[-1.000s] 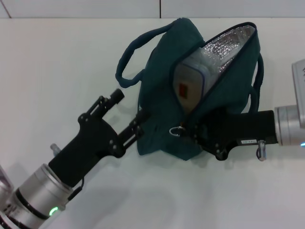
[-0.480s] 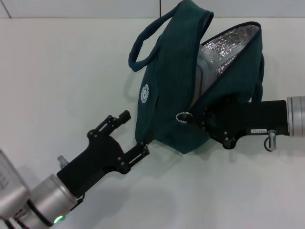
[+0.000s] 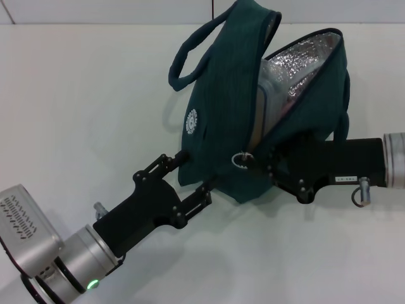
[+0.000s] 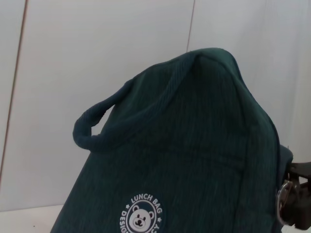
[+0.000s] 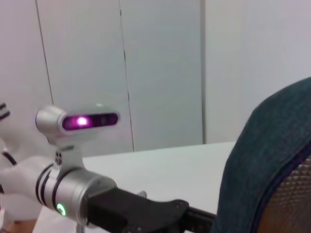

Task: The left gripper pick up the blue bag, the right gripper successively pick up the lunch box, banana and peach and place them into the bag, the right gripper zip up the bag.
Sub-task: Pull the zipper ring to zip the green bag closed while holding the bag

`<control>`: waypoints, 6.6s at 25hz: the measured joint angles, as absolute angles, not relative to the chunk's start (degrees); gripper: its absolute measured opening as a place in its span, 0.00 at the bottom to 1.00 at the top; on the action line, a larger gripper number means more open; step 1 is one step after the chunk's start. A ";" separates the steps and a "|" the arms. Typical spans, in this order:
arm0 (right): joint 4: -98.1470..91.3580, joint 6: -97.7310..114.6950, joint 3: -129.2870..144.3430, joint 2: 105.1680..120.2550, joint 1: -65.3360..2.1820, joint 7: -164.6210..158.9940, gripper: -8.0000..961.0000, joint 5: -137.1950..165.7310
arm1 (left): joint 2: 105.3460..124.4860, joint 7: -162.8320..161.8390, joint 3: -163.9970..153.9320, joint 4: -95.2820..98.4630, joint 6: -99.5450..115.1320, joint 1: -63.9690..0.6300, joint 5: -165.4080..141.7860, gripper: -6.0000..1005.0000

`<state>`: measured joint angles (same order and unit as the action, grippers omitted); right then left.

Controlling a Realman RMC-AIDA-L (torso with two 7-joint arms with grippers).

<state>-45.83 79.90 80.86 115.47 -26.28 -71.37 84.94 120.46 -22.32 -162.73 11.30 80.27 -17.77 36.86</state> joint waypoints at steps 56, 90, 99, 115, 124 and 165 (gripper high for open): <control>-31.06 94.69 62.44 114.87 -25.77 -57.33 0.03 65.99 | 120.20 -22.75 -162.77 10.90 77.67 -21.06 35.33 0.06; -37.09 91.10 58.94 112.43 -23.84 -73.75 0.34 94.44 | 120.42 -26.11 -162.24 10.94 75.37 -24.19 36.06 0.09; -37.19 89.96 57.60 114.03 -24.99 -73.14 0.34 94.95 | 120.44 -26.19 -162.27 11.36 74.70 -24.58 36.07 0.09; -39.13 86.38 55.50 114.75 -24.65 -73.50 0.34 95.93 | 120.50 -26.19 -162.44 11.63 75.31 -23.40 35.56 0.10; -38.68 92.61 47.69 114.04 -22.51 -71.97 0.33 96.19 | 120.49 -26.20 -162.27 11.69 75.27 -24.11 35.59 0.11; -25.19 85.24 50.35 116.19 -29.17 -57.45 0.32 95.72 | 120.50 -26.72 -162.24 11.78 73.26 -25.66 36.04 0.14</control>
